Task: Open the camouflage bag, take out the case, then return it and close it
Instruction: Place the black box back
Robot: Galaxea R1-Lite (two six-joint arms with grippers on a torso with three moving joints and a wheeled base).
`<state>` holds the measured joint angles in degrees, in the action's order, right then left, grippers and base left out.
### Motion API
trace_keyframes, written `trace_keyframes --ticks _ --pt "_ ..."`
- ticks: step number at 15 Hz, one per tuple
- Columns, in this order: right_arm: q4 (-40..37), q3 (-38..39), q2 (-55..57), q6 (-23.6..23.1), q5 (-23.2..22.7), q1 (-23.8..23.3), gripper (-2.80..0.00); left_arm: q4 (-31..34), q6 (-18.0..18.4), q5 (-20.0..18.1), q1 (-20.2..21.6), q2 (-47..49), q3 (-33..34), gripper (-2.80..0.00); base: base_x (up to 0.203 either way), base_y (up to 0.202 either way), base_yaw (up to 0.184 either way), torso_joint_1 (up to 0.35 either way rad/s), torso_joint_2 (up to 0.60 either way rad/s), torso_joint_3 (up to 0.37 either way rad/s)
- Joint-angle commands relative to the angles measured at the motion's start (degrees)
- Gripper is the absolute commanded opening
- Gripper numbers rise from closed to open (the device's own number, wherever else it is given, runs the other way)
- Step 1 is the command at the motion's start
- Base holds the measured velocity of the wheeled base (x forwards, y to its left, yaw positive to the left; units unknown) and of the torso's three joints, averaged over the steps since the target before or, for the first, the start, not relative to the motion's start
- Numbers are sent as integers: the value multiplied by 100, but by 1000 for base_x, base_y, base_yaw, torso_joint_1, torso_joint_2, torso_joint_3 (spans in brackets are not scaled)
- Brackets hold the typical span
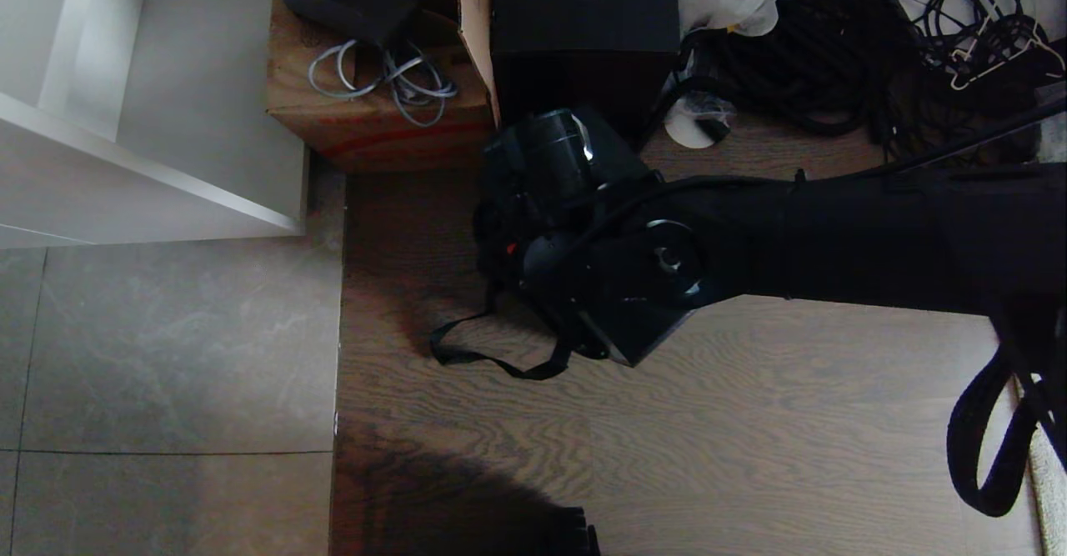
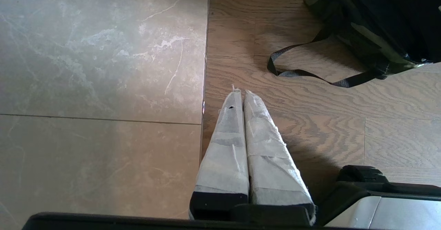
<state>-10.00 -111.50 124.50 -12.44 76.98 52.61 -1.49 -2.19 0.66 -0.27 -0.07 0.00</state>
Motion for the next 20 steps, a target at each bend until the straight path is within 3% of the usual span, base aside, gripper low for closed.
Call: trace_keyframes --ticks 1,20 --pt "-31 3 -136 100 45 3 -280 -9 0 4 -8 7 44 -280 0 0 0 0 0 0" --pt "112 -4 549 576 -85 -195 -280 -1 0 4 0 7 44 -280 0 0 0 0 0 0"
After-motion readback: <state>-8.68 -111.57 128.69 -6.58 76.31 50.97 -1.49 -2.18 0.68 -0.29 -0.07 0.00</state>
